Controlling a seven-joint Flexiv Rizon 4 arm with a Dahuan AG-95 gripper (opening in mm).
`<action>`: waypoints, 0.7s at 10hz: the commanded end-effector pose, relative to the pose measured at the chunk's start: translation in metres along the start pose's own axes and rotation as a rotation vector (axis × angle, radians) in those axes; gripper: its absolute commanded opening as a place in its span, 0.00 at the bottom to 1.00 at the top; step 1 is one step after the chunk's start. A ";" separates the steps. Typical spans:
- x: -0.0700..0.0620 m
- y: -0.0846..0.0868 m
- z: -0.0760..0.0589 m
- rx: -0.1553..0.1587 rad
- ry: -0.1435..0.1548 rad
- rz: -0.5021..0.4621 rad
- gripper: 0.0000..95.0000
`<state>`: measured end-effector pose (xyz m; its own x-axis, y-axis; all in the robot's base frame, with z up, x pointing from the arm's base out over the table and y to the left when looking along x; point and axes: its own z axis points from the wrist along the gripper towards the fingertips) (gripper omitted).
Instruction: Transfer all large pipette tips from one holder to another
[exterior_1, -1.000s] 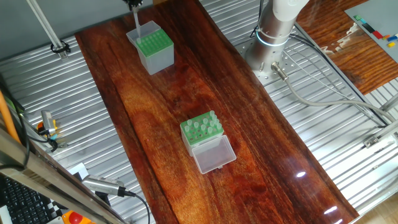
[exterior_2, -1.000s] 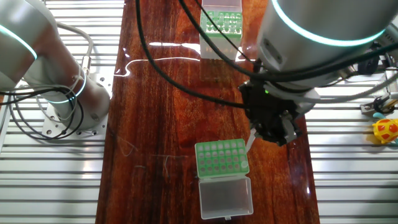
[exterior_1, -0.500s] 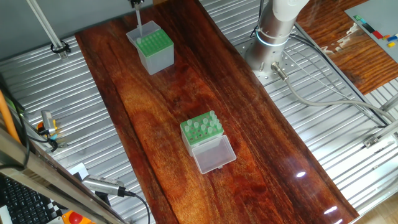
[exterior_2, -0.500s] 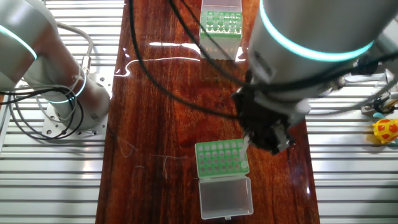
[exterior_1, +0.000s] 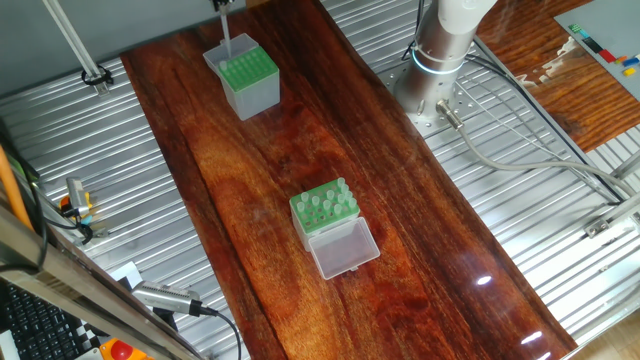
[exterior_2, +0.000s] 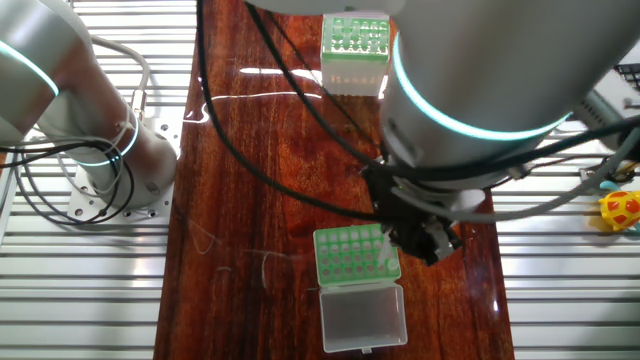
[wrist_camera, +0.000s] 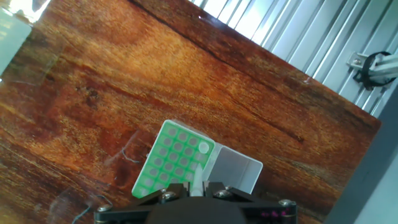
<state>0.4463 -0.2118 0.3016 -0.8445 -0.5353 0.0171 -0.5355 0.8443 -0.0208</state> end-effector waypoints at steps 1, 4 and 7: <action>-0.002 -0.002 0.006 -0.007 -0.006 0.001 0.00; -0.006 -0.002 0.010 -0.024 -0.017 -0.005 0.00; -0.009 0.002 0.012 -0.023 -0.016 -0.003 0.00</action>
<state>0.4527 -0.2058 0.2889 -0.8434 -0.5373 0.0020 -0.5373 0.8434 0.0018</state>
